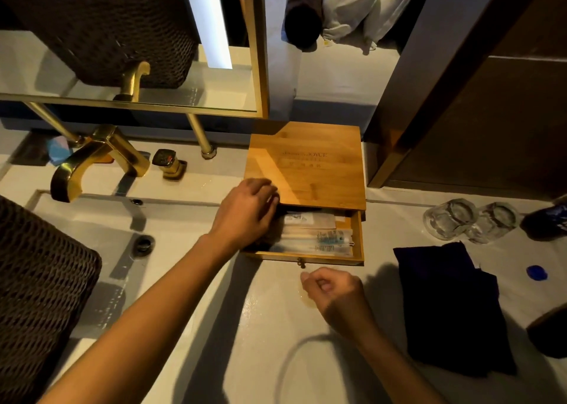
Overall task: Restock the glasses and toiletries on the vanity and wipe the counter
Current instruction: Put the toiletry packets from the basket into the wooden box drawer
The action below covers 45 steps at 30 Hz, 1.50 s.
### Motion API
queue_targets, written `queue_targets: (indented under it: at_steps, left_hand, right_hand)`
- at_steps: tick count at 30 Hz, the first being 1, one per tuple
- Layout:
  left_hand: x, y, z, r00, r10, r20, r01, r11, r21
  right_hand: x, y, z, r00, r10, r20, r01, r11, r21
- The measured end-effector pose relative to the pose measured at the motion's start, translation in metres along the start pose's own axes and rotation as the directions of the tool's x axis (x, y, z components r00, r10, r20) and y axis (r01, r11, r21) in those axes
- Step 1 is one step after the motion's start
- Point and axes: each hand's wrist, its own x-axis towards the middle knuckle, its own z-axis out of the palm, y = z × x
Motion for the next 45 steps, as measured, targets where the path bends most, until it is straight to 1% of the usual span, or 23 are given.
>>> queue_targets:
  at_steps: [1,3,5,7,9,13,18,20,22,25,27,33,36,39,45]
  left_hand:
    - [0.011,-0.003,0.001,0.998,-0.037,0.045,0.037,0.999,0.017]
    - [0.037,-0.011,0.008,0.981,-0.087,0.175,0.074,0.994,0.077]
    - [0.062,-0.019,0.016,0.953,-0.112,0.282,0.072,0.986,0.149]
    - [0.079,-0.024,0.024,0.94,-0.123,0.318,0.07,0.982,0.174]
    - [0.09,-0.026,0.031,0.952,-0.105,0.287,0.062,0.986,0.156]
    - [0.093,-0.029,0.039,0.98,-0.094,0.175,0.068,0.987,0.148]
    - [0.09,-0.028,0.042,0.987,-0.079,0.141,0.062,0.991,0.122]
    - [0.093,-0.032,0.044,0.988,-0.086,0.127,0.071,0.99,0.121]
    - [0.094,-0.034,0.045,0.988,-0.092,0.125,0.078,0.99,0.116]
    - [0.094,-0.034,0.046,0.989,-0.084,0.121,0.07,0.991,0.115]
    - [0.095,-0.034,0.046,0.99,-0.08,0.12,0.066,0.991,0.112]
    - [0.095,-0.035,0.047,0.989,-0.091,0.12,0.077,0.99,0.115]
    - [0.094,-0.035,0.046,0.989,-0.085,0.12,0.072,0.991,0.109]
    - [0.094,-0.035,0.047,0.989,-0.084,0.119,0.072,0.992,0.104]
    - [0.094,-0.035,0.047,0.99,-0.086,0.11,0.074,0.992,0.104]
  right_hand:
    - [0.003,0.003,0.007,0.991,0.113,0.067,-0.118,0.989,0.084]
    - [0.014,0.004,0.017,0.947,0.278,0.158,-0.314,0.907,0.281]
    - [0.025,0.004,0.024,0.918,0.36,0.163,-0.395,0.806,0.441]
    - [0.03,0.003,0.027,0.905,0.39,0.168,-0.418,0.746,0.518]
    - [0.032,0.0,0.027,0.899,0.392,0.194,-0.431,0.722,0.542]
    - [0.032,-0.013,0.023,0.894,0.378,0.24,-0.439,0.635,0.635]
    - [0.035,-0.011,0.023,0.841,0.492,0.228,-0.508,0.571,0.645]
    - [0.042,-0.012,0.022,0.832,0.496,0.248,-0.527,0.567,0.633]
    - [0.043,-0.012,0.022,0.838,0.486,0.248,-0.524,0.591,0.613]
    - [0.042,-0.01,0.024,0.858,0.472,0.204,-0.494,0.647,0.581]
    - [0.043,-0.011,0.025,0.866,0.463,0.188,-0.48,0.664,0.573]
    - [0.048,-0.02,0.022,0.885,0.423,0.195,-0.45,0.668,0.593]
    - [0.055,-0.022,0.021,0.894,0.414,0.173,-0.427,0.669,0.608]
    - [0.062,-0.026,0.018,0.9,0.408,0.154,-0.413,0.682,0.604]
    - [0.075,-0.026,0.018,0.919,0.355,0.17,-0.383,0.707,0.594]
